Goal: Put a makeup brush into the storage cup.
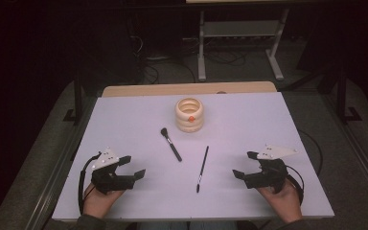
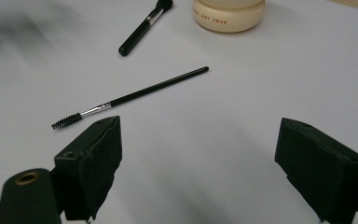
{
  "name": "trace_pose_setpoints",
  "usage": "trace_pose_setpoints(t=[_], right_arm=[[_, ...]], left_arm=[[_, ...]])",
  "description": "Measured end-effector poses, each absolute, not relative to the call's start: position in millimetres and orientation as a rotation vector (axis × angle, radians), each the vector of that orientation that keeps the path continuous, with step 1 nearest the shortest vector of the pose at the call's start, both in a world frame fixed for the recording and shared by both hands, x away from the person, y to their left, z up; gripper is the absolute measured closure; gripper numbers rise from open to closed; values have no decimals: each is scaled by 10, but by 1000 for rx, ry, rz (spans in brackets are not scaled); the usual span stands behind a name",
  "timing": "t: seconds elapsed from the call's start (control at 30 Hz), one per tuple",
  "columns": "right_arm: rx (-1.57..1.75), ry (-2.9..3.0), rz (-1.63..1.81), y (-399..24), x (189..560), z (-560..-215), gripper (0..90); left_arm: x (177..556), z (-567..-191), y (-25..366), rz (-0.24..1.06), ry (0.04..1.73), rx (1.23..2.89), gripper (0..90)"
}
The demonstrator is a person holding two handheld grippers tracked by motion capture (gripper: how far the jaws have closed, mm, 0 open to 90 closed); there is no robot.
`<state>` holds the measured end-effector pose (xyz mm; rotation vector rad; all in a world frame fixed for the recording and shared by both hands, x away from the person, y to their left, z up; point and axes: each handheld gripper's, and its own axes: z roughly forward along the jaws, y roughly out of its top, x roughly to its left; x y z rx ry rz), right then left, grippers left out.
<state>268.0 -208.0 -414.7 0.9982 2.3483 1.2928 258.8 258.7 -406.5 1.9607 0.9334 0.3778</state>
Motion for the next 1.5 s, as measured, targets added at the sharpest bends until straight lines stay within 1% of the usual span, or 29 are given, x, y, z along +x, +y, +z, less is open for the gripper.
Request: trace_pose_setpoints(t=[0.5,0.83,1.27,1.5], right_arm=[[1027,2399,1260,-1929,2729,-4054,139],[1013,2416,1214,-1819,2811,-3905,139],[1019,2471,1204,-1611,3003,-3680,149],[1041,2485,1195,-1472,3098,-3638,148]], left_arm=[[2599,-4067,2581,385,929,1969,232],[2586,-4054,2569,388,922,1971,232],[2583,-4043,2524,384,898,1983,232],[2582,-4046,2535,382,905,1975,232]])
